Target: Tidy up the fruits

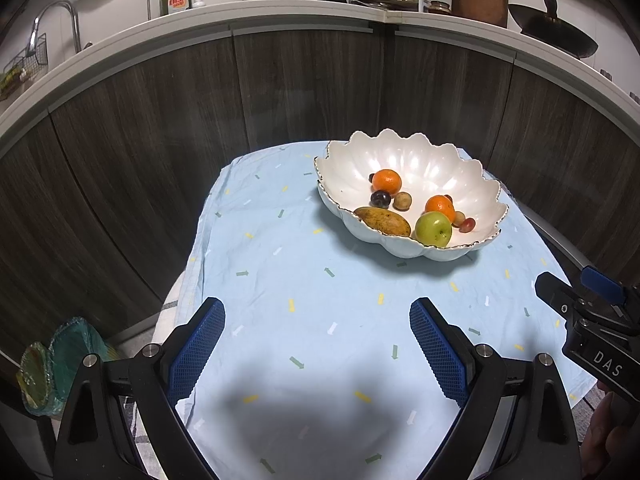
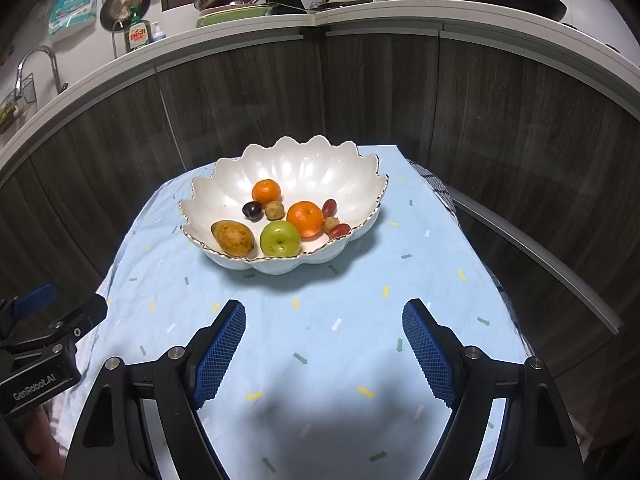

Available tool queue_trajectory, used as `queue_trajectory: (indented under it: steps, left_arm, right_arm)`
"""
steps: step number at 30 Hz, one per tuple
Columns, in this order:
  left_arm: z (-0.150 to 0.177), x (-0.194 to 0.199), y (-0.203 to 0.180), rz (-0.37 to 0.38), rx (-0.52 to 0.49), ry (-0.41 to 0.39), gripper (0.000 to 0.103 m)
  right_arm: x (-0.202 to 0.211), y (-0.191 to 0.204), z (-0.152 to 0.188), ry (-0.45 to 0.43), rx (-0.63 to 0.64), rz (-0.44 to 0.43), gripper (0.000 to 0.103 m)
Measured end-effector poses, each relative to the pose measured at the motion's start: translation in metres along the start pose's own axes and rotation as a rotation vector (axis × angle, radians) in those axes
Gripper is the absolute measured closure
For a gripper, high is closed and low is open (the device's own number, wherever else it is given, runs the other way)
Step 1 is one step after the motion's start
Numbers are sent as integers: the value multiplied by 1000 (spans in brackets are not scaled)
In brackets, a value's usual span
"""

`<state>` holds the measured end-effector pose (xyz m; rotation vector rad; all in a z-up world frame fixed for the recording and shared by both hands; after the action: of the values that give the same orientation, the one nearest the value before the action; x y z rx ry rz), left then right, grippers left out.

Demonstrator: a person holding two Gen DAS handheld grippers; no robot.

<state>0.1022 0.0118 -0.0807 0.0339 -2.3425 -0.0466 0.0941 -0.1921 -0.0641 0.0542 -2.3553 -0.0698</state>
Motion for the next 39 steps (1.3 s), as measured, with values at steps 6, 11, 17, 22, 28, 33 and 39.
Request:
queue_trajectory:
  steps: [6, 11, 17, 22, 28, 33, 39]
  left_arm:
    - [0, 1, 0, 1, 2, -1, 8]
    - [0, 1, -1, 3, 0, -1, 8]
    - [-2, 3, -3, 5, -4, -1, 9]
    - [-1, 2, -2, 0, -7, -1, 9]
    - [0, 0, -1, -6, -9, 5, 9]
    - [0, -3, 0, -9, -8, 11, 9]
    - [1, -4, 0, -7, -10, 17, 9]
  right_arm:
    - [0, 0, 0, 0, 0, 0, 22]
    - [1, 0, 0, 0, 0, 0, 22]
    - [0, 0, 0, -3, -1, 0, 22]
    - [0, 0, 0, -1, 0, -1, 22]
    - [0, -1, 0, 1, -1, -2, 22]
    - [1, -2, 0, 1, 1, -1, 22]
    - [0, -3, 0, 3, 0, -1, 22]
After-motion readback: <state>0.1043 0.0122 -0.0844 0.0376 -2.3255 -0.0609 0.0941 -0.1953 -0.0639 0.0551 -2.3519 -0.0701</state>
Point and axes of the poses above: each gripper's, at about its wrist camera, not at the fingertips, and x roughly against the way its jaws point, y to its left, z to its underside, the point moved 5 cm from there along -x, roughly the way its jaws point, and after that the axes turned 2 degrees about -z, right-handed, at the moved point
